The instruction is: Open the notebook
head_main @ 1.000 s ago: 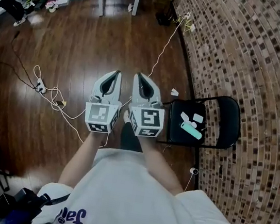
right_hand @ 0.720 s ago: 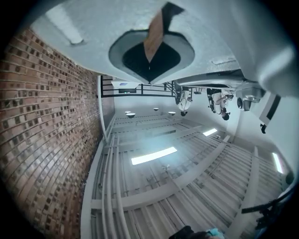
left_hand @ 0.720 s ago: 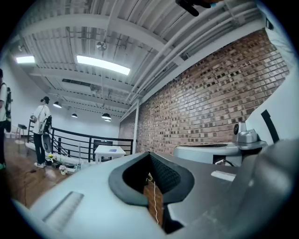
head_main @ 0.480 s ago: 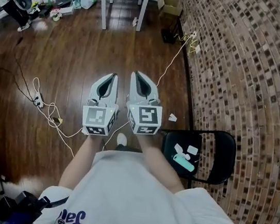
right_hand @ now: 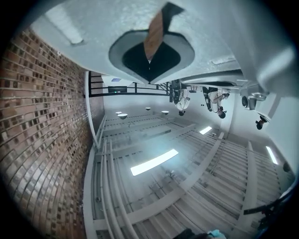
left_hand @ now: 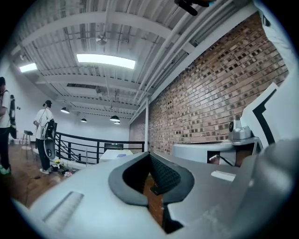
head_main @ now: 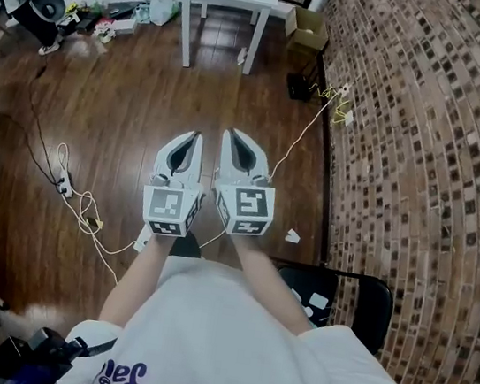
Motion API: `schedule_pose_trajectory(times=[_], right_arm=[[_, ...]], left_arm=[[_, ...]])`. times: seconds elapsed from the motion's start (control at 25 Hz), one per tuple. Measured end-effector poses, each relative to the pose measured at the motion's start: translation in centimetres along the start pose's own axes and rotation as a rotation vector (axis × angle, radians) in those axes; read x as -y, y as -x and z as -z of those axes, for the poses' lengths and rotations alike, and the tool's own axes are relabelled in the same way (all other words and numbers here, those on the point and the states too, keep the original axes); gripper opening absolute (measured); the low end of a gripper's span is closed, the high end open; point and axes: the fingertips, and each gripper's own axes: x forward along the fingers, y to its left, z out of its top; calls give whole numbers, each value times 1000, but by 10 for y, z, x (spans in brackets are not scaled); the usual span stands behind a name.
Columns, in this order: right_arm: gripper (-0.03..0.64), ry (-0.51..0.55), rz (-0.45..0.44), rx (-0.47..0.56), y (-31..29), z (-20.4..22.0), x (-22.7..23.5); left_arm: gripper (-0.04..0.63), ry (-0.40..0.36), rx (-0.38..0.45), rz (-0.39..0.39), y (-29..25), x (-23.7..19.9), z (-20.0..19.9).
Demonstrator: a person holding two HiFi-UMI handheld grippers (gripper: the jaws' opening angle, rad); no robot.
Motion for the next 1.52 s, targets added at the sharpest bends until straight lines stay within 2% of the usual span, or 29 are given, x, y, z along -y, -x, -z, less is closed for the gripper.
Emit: schedule_pose_trajectory(times=[0.16, 0.32, 0.48, 0.64, 0.76, 1.08, 1.4, 1.52], right_arm=[[-9, -11, -16, -9, -35, 4, 14], [-9, -19, 8, -19, -72, 18, 42], [-9, -4, 34, -38, -128, 33, 84], [-9, 47, 41, -32, -201, 25, 124], [-9, 47, 44, -40, -260, 21, 144], [-9, 53, 27, -55, -364, 18, 188], [-9, 24, 11, -53, -450, 29, 249], [-9, 6, -25, -39, -491, 28, 269]], left_arm=[[15, 11, -11, -24, -34, -20, 3], [15, 25, -20, 3, -87, -35, 17], [15, 46, -16, 33, -162, -56, 29], [15, 59, 2, 51, -246, -80, 25], [15, 61, 9, 61, -298, -104, 17], [15, 66, -10, -2, -395, -171, 13], [15, 51, -16, -25, -492, -197, 26], [15, 40, -21, -51, -532, -209, 30]])
